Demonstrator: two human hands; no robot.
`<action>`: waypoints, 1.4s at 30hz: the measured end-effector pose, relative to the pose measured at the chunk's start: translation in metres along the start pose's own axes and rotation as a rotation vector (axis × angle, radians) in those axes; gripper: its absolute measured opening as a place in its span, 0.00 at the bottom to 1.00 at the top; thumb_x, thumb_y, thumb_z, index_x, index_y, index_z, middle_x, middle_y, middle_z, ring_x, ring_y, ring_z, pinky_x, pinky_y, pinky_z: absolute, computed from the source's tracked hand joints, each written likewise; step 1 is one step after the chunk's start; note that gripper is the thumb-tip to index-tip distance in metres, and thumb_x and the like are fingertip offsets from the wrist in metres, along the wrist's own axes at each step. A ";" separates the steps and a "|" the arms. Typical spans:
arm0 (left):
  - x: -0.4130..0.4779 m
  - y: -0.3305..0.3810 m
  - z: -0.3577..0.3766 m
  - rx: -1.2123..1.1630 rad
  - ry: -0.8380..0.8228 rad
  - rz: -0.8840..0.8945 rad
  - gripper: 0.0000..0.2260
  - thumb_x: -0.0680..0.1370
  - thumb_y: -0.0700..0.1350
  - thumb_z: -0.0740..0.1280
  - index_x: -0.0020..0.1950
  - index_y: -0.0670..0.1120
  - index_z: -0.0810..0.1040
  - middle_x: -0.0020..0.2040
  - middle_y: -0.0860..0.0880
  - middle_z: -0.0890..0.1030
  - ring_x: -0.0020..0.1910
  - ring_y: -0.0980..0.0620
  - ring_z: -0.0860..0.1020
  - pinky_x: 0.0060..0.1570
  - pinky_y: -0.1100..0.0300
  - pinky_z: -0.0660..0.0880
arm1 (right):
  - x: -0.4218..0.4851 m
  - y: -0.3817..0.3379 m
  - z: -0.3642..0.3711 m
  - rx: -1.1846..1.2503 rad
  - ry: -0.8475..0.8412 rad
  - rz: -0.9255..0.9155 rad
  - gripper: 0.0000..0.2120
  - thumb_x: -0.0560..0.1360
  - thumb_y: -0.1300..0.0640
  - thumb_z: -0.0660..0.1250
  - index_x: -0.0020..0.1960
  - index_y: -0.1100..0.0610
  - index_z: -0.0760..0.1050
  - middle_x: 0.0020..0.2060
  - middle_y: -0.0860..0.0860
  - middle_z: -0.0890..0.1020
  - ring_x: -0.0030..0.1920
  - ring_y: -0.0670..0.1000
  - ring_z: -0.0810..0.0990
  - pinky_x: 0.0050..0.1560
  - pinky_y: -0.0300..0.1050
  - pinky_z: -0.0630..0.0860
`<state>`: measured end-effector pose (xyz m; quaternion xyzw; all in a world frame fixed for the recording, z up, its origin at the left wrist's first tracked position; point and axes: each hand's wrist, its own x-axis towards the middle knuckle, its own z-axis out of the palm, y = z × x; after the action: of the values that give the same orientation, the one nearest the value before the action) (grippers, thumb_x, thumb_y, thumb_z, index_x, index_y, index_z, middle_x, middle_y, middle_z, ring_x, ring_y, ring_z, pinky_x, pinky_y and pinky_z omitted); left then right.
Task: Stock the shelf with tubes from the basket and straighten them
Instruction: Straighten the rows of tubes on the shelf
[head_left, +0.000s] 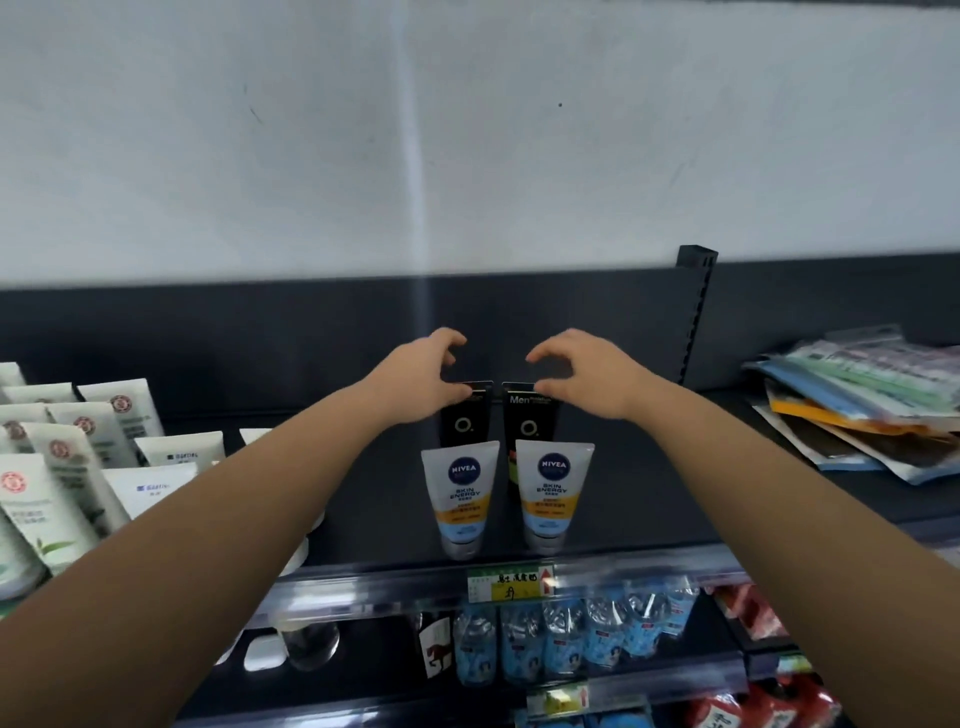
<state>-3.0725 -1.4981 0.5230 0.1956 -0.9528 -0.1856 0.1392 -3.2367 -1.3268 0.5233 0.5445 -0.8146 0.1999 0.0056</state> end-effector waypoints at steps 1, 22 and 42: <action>0.003 -0.003 0.005 0.000 -0.058 -0.020 0.27 0.77 0.49 0.69 0.74 0.50 0.64 0.63 0.50 0.75 0.61 0.50 0.75 0.56 0.61 0.71 | 0.004 0.000 0.004 -0.020 -0.080 0.019 0.18 0.78 0.51 0.67 0.67 0.49 0.74 0.63 0.48 0.75 0.62 0.49 0.73 0.63 0.43 0.69; -0.015 -0.009 0.006 0.090 -0.277 0.100 0.07 0.82 0.45 0.60 0.52 0.50 0.77 0.46 0.50 0.80 0.43 0.54 0.76 0.42 0.60 0.70 | -0.018 0.002 0.002 0.043 -0.266 0.065 0.09 0.80 0.58 0.62 0.57 0.51 0.80 0.49 0.48 0.83 0.51 0.50 0.81 0.58 0.53 0.77; -0.064 -0.020 -0.022 0.084 0.021 -0.119 0.24 0.81 0.51 0.62 0.75 0.47 0.63 0.72 0.47 0.70 0.69 0.49 0.70 0.67 0.56 0.67 | -0.017 -0.030 0.001 -0.086 -0.263 0.016 0.23 0.81 0.46 0.60 0.74 0.54 0.66 0.70 0.51 0.72 0.68 0.52 0.72 0.68 0.45 0.68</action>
<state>-3.0022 -1.4946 0.5217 0.2595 -0.9450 -0.1512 0.1296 -3.2025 -1.3219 0.5276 0.5587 -0.8205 0.0918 -0.0795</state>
